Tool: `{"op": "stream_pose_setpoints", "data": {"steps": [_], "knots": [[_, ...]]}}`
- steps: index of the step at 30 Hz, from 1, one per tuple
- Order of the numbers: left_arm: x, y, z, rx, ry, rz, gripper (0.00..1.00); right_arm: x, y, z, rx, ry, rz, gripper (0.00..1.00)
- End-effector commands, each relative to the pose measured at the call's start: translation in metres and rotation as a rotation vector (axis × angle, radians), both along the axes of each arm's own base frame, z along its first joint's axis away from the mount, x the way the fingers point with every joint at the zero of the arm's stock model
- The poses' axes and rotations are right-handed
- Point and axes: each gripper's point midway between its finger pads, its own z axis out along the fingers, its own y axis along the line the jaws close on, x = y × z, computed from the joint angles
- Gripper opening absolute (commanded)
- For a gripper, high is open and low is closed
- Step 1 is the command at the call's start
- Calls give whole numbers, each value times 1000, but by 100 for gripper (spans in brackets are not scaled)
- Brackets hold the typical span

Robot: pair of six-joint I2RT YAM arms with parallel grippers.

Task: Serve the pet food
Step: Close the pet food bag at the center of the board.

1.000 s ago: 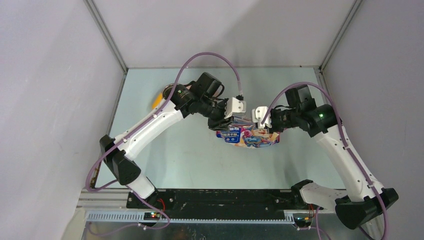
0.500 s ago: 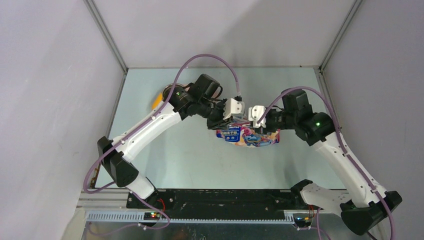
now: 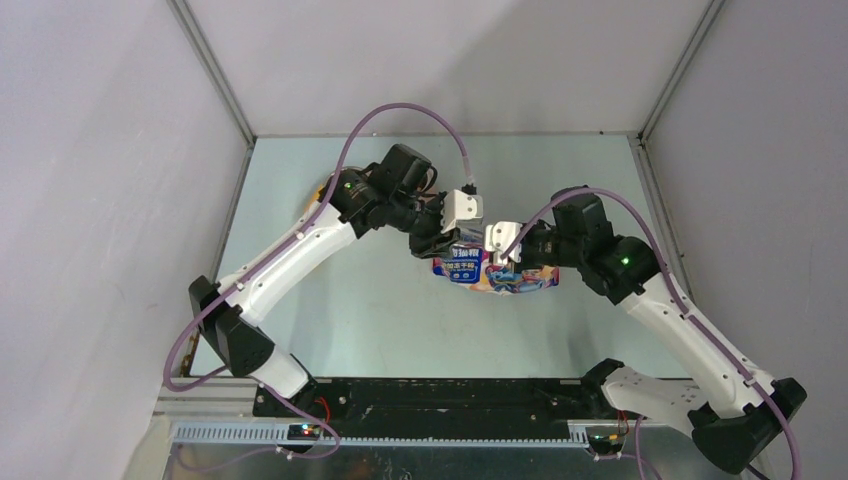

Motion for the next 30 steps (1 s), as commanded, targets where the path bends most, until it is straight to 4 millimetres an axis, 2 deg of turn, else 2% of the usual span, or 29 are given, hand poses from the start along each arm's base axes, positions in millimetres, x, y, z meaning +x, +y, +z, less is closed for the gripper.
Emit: {"op": "stream_pose_setpoints", "data": {"steps": [1, 5, 7, 11, 16, 18, 19, 22, 24, 28, 30], "knots": [[-9, 5, 15, -31, 9, 4, 46, -6, 3, 15, 25, -41, 18, 0], [-12, 8, 19, -26, 1, -24, 47, -13, 4, 13, 26, 21, 40, 0], [-16, 10, 20, -22, -3, -43, 48, -21, 11, 16, 74, 114, 77, 0], [-19, 15, 19, -7, -25, -68, 49, -19, 15, 23, 134, 252, 77, 0], [-21, 25, 11, 27, -53, -79, 48, -7, 15, 36, 209, 417, 46, 0], [-19, 26, 8, 33, -59, -75, 42, -3, 16, 38, 227, 491, 38, 0], [-18, 27, 6, 37, -59, -70, 34, 0, 18, 40, 246, 529, 46, 0], [-10, 27, 1, 38, -56, -41, 26, -3, 18, 43, 267, 597, 69, 0], [-5, 28, -3, 42, -44, -25, 23, -4, 18, 44, 270, 593, 78, 0], [2, 30, -5, 42, -27, -9, 2, 0, 13, 44, 250, 532, 55, 0], [4, 31, -2, 28, -17, -8, 0, 2, 10, 42, 229, 497, 43, 0]]}}
